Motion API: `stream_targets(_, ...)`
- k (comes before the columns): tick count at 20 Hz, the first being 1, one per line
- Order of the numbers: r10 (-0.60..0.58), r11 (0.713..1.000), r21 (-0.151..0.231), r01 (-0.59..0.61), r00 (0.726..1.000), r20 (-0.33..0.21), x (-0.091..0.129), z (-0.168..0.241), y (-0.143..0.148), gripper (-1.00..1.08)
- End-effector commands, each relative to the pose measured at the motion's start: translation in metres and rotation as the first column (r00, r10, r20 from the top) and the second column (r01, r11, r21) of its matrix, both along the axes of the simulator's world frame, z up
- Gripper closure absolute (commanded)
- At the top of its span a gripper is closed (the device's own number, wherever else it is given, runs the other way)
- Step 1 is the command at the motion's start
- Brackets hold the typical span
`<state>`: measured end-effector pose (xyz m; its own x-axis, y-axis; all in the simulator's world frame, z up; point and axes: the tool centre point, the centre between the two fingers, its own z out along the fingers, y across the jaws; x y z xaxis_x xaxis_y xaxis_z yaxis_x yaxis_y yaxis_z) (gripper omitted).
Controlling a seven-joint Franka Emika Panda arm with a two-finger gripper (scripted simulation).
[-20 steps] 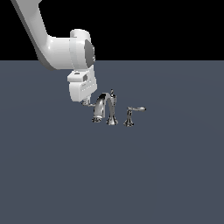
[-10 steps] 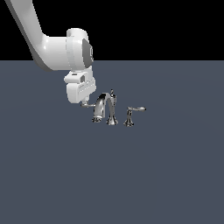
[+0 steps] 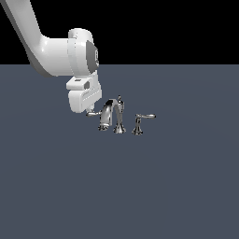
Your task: Turn on the faucet by rotating a designated handle.
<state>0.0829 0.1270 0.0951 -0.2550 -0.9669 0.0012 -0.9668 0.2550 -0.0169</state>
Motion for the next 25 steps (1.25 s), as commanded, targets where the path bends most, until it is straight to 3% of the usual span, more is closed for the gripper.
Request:
stream_targets(1, 0.004, 1.0, 0.002, -0.004, 1.0, -0.013, -0.012, 0.0, 0.002, 1.08)
stream_targets(8, 0.006, 1.0, 0.004, -0.006, 1.0, -0.015, -0.032, 0.0, 0.003, 1.08)
stream_targets(10, 0.01, 1.0, 0.004, -0.01, 1.0, -0.013, -0.028, 0.0, 0.006, 1.08)
stream_targets(25, 0.008, 1.0, 0.005, -0.008, 1.0, -0.015, -0.061, 0.0, -0.034, 1.08)
